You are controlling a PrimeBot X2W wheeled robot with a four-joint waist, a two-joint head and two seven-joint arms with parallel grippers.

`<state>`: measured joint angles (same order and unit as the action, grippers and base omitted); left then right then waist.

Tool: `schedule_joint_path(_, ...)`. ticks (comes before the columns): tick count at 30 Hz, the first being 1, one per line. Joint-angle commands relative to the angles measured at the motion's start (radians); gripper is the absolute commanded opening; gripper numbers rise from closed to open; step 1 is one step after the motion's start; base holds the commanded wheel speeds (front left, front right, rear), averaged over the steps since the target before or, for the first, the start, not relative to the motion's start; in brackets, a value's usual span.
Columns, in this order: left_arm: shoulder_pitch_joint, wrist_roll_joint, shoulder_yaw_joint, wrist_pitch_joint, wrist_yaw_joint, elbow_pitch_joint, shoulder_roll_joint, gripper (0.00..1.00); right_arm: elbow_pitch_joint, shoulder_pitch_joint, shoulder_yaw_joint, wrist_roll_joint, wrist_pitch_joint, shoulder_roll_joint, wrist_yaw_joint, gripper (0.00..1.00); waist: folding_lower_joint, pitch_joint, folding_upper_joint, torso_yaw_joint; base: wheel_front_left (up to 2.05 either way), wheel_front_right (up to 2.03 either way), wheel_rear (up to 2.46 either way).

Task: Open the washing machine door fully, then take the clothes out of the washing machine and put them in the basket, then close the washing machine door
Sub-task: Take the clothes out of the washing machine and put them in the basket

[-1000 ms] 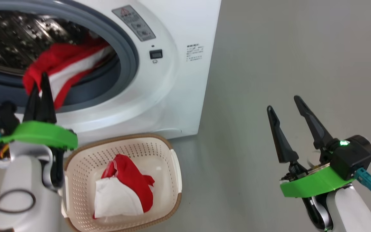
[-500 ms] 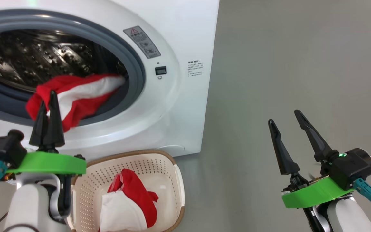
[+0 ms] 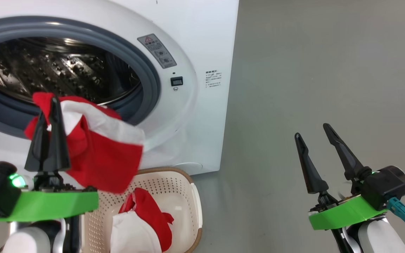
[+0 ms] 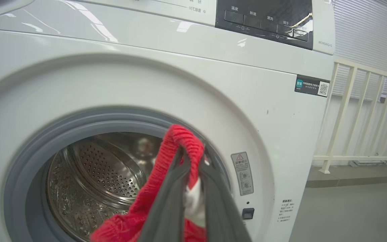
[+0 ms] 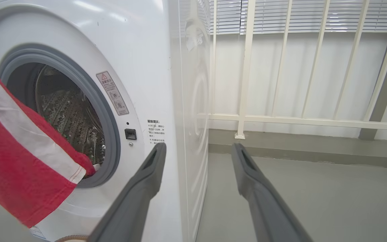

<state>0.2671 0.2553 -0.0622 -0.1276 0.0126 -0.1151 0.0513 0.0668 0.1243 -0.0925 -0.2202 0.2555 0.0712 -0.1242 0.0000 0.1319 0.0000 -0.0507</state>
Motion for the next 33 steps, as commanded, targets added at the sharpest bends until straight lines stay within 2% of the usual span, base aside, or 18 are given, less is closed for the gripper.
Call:
schedule_joint_path(1, -0.008, 0.002, -0.019, 0.019, -0.013, -0.064, 0.013, 0.00, -0.030, 0.010, -0.017, -0.009, 0.006, 0.000, -0.007, 1.00, 0.0000, 0.013, 0.0000, 0.004, 0.00, 0.00, 0.00)
schedule_joint_path(8, -0.027, 0.038, -0.004, 0.040, -0.022, -0.021, 0.009, 0.00, -0.034, 0.029, -0.023, -0.009, 0.006, -0.004, -0.007, 1.00, 0.0000, 0.058, 0.0000, 0.005, 0.00, 0.00, 0.00)
schedule_joint_path(11, -0.017, 0.057, 0.004, 0.033, -0.019, 0.046, 0.007, 0.00, -0.033, 0.040, -0.024, -0.008, 0.006, -0.004, -0.007, 1.00, 0.0000, 0.084, 0.0000, 0.004, 0.00, 0.00, 0.00)
schedule_joint_path(33, 0.199, 0.157, 0.029, -0.049, 0.036, 0.703, 0.006, 0.00, -0.047, 0.122, -0.035, 0.004, 0.006, -0.002, -0.007, 1.00, 0.0000, 0.271, 0.0000, -0.015, 0.00, 0.00, 0.00)
